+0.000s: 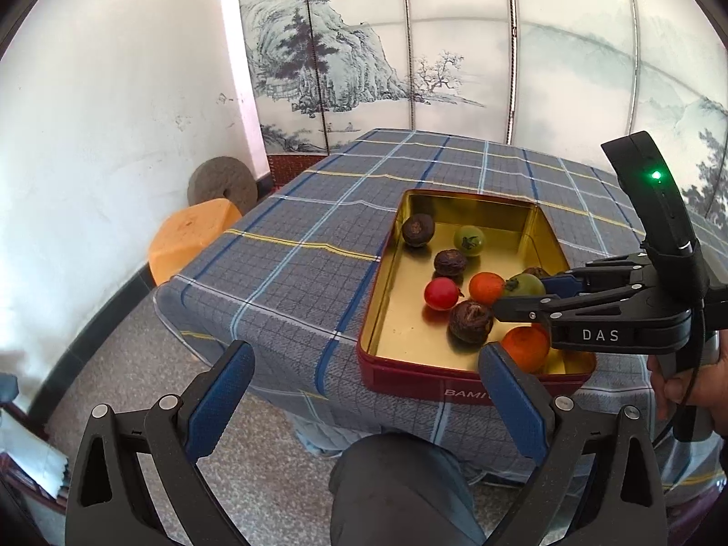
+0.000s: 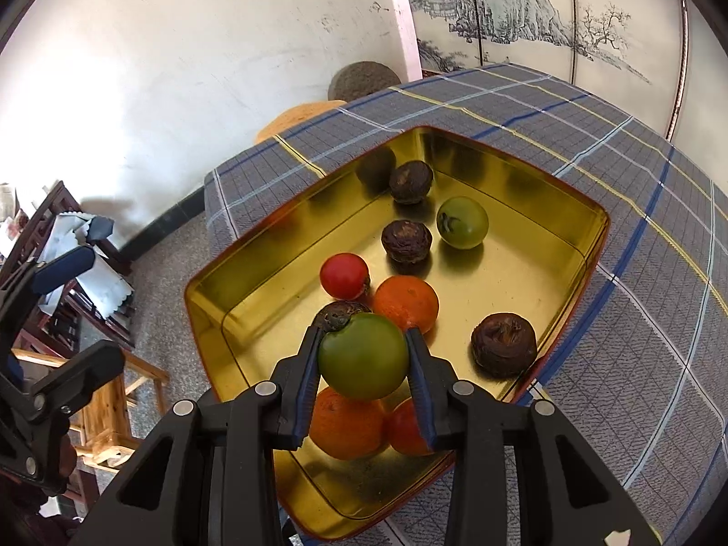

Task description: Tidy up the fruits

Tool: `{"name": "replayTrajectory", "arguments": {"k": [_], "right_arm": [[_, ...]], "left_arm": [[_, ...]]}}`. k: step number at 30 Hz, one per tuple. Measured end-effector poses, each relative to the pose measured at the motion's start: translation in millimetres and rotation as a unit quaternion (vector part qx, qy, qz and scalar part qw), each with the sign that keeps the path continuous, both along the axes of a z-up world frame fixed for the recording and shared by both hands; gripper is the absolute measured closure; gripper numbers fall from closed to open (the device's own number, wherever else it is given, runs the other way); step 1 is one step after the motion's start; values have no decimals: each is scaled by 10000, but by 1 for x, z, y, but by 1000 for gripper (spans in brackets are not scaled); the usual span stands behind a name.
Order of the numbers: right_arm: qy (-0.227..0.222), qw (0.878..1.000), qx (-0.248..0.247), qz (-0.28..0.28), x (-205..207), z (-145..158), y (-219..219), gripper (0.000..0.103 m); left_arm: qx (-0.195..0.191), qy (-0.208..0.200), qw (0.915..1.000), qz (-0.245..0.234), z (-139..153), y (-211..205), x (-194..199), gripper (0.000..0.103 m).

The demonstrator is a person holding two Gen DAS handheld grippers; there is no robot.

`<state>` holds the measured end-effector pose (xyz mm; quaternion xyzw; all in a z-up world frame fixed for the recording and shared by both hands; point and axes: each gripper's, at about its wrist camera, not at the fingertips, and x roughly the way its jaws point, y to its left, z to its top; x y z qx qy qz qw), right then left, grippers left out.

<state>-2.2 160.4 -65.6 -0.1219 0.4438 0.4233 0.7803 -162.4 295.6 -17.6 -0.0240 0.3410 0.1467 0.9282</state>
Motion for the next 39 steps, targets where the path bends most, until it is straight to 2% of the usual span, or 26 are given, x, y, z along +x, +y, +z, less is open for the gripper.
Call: {"name": "replayTrajectory", "arguments": {"k": [10,16,22,26,32,39], "right_arm": [[-21,9999,-88,-75,4,-6,5,67],[-145,9997,96,-183,4,6,-3,54],[-381,9978,453,-294,-8,31,-16,41],[-830,9934,716,-323,-33,58,-28,30],[-1555,9820,955,-497,-74,91,-54,13],[-2162,9664,1189,-716,-116,120,-89,4]], "left_arm": [[-17,26,10000,-25,-3,-1,-1,4],[-22,-6,10000,-39,-1,-3,-4,4],[122,-79,9999,-71,5,-10,-8,4],[248,-200,9995,-41,13,-14,-14,4],[485,-645,9967,68,36,-23,-34,4],[337,-1170,9926,17,69,-30,-59,1]]}}
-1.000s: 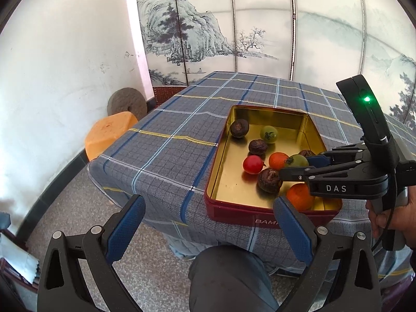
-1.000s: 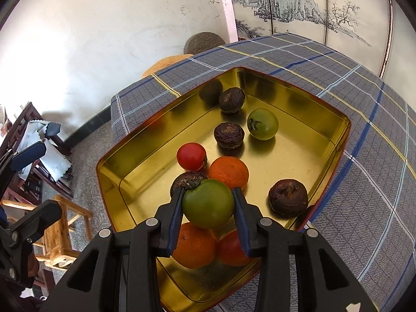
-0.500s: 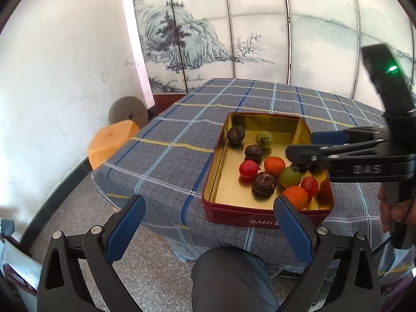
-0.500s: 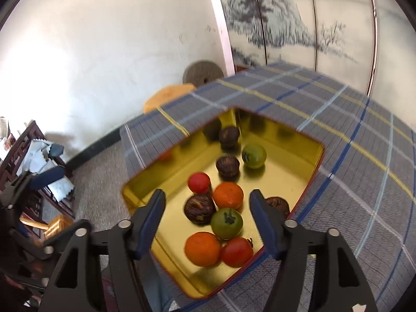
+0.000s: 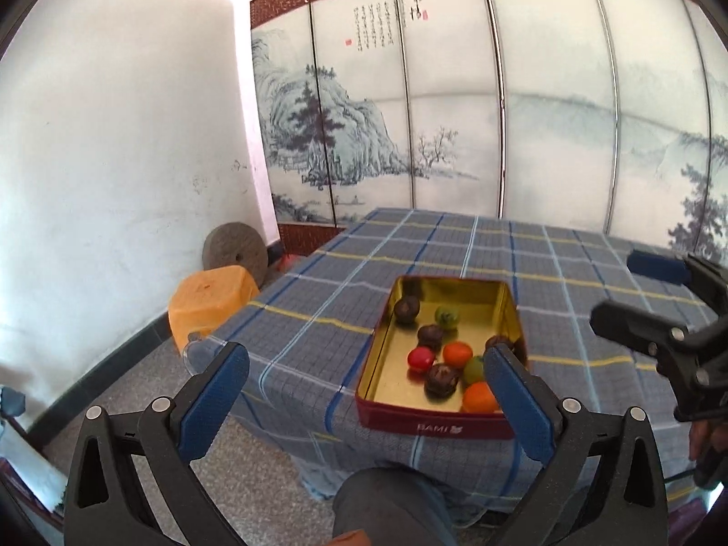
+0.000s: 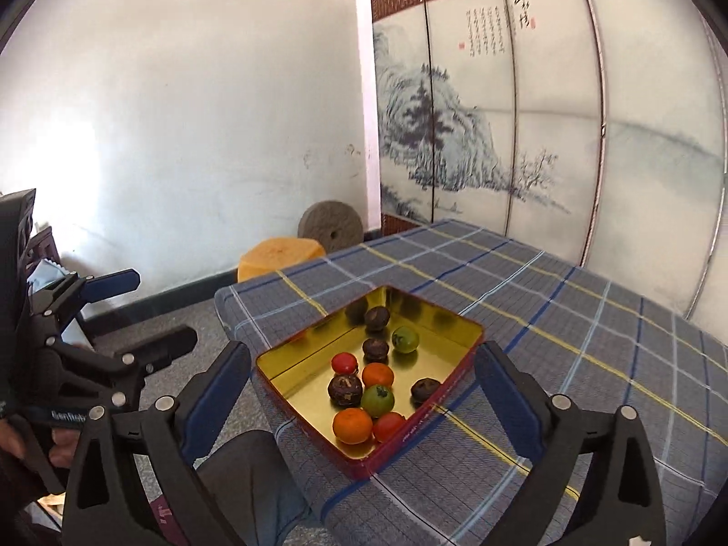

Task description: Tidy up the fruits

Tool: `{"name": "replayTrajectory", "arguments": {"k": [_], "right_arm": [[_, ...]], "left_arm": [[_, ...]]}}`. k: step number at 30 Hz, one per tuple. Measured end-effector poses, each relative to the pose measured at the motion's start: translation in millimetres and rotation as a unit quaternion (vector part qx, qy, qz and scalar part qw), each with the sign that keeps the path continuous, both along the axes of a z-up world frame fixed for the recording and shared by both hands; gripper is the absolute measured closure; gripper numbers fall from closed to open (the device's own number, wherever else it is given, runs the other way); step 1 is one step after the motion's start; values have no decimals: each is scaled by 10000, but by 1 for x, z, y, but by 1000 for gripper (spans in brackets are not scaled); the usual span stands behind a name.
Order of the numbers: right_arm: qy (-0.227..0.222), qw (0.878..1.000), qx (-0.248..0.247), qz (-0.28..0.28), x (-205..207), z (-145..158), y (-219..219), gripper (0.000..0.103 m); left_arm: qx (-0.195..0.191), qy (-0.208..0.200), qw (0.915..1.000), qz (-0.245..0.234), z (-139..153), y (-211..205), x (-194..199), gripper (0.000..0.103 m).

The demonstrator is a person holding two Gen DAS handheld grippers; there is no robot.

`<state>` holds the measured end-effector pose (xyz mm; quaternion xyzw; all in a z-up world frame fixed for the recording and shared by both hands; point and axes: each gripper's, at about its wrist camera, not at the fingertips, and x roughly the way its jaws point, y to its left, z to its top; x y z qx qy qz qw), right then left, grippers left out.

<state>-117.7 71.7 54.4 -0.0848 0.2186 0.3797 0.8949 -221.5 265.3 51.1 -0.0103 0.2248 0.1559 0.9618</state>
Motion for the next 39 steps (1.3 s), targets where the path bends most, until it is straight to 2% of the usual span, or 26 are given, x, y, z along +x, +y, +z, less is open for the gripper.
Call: {"name": "replayTrajectory", "arguments": {"k": [7,11,20,25,39], "right_arm": [[-220,9997,111,-91,-25,13,-23,2],[-357,9991,177,-137,-38,21,-33,2],[-588,9976,288,-213,-60,34,-51,0],[-651,9970,321,-253,-66,37,-57,0],[-656,9970,343,-234,-69,38,-58,0]], "left_arm": [[-118,-88,9999,64,26,-7,-16,0],[-65,-336,9994,16,37,-15,-32,0],[173,-603,9980,-67,54,-35,-52,0],[240,-709,9971,-108,58,-42,-56,0],[253,-658,9974,-119,55,-45,-54,0]]}}
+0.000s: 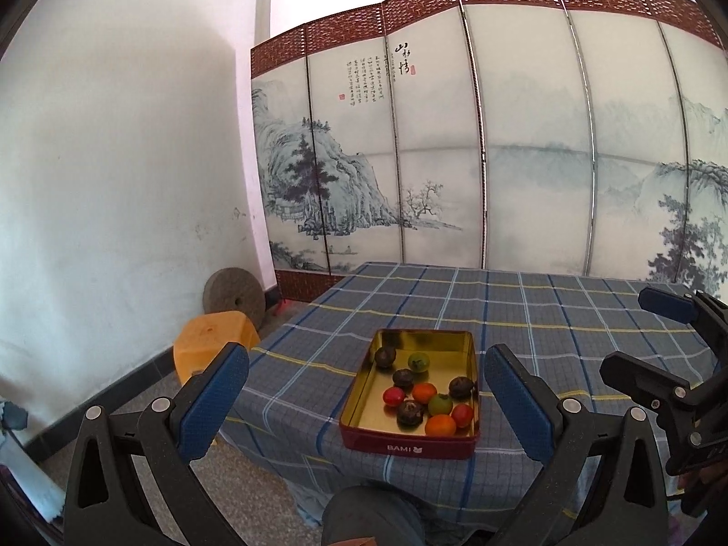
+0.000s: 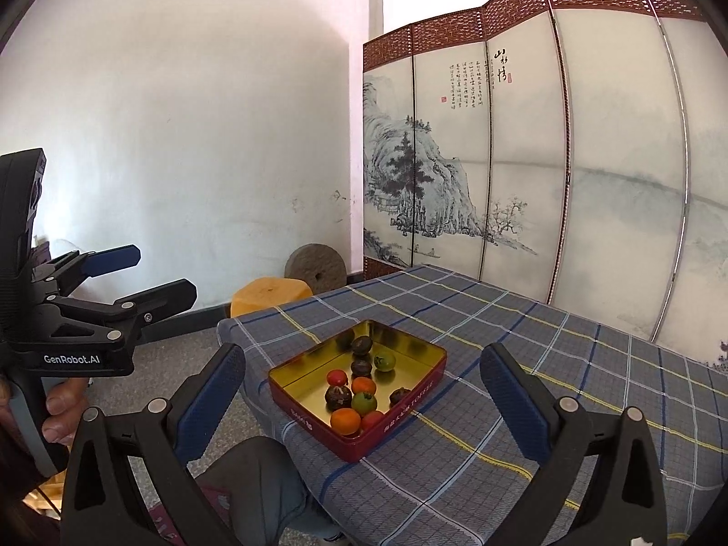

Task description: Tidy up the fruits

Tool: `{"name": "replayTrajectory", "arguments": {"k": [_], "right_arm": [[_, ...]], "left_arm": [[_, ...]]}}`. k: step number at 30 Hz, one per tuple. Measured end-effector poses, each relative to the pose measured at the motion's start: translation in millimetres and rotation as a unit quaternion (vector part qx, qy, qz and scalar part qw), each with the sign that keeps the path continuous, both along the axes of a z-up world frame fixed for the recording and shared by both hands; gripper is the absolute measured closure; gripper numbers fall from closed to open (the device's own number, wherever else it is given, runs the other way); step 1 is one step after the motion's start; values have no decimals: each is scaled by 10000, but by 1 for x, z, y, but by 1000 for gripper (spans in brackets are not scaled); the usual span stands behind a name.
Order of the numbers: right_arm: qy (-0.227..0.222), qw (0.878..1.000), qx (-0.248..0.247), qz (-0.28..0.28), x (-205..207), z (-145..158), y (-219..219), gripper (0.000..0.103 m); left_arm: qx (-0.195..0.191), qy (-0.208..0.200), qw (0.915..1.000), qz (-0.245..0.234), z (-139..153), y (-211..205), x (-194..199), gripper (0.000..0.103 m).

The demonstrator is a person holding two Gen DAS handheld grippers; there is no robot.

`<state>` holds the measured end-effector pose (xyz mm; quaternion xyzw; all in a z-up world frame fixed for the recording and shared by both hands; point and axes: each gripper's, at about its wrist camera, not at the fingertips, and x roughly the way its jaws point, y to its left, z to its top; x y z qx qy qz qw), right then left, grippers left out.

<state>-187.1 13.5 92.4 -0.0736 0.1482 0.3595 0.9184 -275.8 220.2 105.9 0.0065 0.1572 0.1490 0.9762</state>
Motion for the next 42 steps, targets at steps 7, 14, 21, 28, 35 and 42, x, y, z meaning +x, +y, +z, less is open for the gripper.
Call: {"name": "replayTrajectory", "arguments": {"k": [7,14,21,28,35,42], "right_arm": [[-4,10000,0,9,-1,-1,3,0],[-25,10000,-5,-11,-3,-3,5,0],[-32,10000,1,-15,-4,-2,4,0],[1,10000,-21,-4,-4,-4,4,0],[98,10000,-19,2,-1,-7,3,0],[216,9997,-74,-23,13,-14,0,0]], "left_arm": [[-27,16,10000,-8,-2,0,1,0],[-30,35,10000,18,-5,-2,1,0],[-23,52,10000,36,-7,-3,1,0],[-18,102,9999,43,-12,-6,2,0],[-31,195,9998,57,-16,-8,7,0],[-82,409,9991,-51,-18,-8,24,0]]}}
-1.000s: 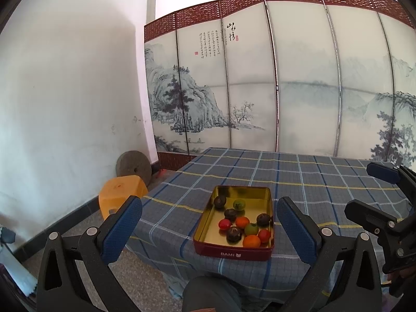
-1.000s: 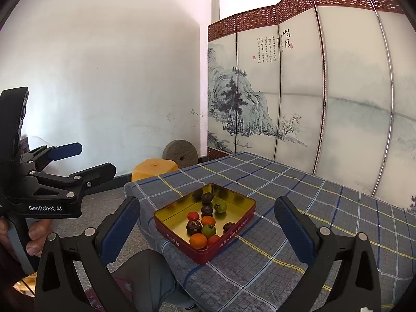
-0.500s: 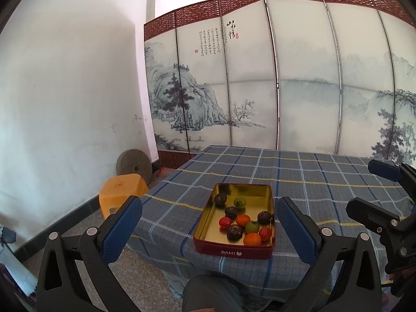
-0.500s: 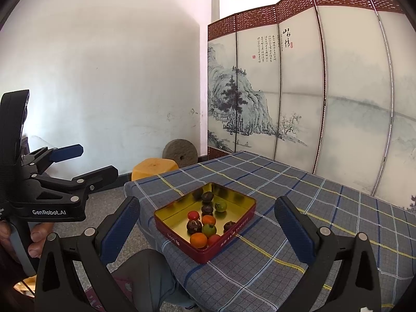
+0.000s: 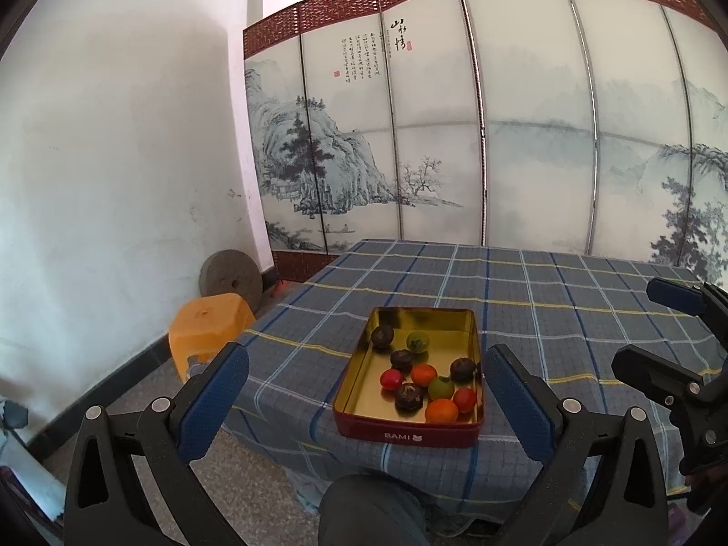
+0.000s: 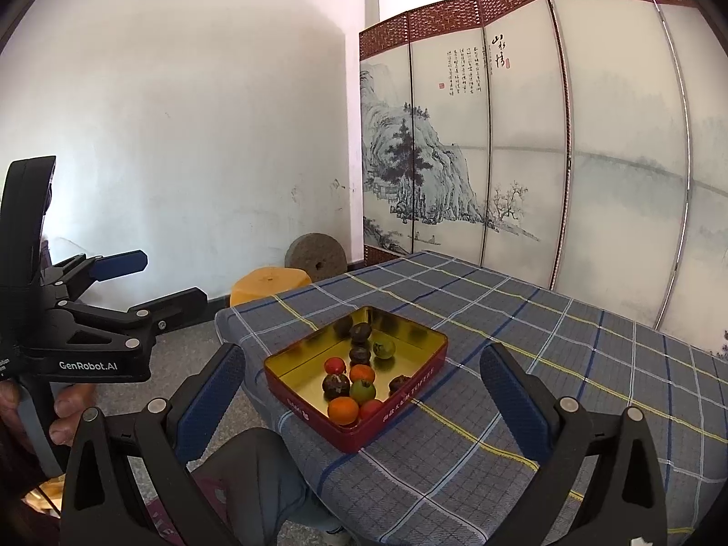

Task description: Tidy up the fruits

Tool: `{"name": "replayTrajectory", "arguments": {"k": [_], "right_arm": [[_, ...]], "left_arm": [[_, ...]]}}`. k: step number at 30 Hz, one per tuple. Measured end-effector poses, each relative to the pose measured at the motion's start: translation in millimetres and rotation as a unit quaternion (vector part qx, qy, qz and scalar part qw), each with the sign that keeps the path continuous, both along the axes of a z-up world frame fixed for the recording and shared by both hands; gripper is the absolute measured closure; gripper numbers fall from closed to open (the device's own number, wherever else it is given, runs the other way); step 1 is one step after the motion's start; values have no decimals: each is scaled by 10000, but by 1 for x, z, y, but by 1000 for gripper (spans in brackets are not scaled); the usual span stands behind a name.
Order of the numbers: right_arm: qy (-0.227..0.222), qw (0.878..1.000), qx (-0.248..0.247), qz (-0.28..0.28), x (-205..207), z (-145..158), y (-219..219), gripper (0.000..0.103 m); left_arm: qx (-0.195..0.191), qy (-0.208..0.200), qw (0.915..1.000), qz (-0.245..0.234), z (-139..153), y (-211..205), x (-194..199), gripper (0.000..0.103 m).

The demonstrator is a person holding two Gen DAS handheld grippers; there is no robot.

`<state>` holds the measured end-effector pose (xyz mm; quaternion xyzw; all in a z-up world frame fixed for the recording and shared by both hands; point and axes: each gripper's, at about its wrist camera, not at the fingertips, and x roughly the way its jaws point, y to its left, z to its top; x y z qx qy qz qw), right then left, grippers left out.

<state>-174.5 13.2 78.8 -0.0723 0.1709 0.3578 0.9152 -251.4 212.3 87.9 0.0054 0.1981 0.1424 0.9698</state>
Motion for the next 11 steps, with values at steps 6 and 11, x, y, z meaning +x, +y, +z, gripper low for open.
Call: {"name": "replayTrajectory", "arguments": {"k": [6,11], "right_arm": [[482,9970,-263,-547,63,-30,-37,0],[1299,9744,-866,-1620,156,-83,-110,0]], "left_arm": [[43,202,9998,29,-4,0,29,0],[103,355,9993,79,-6,-2,51,0]]}}
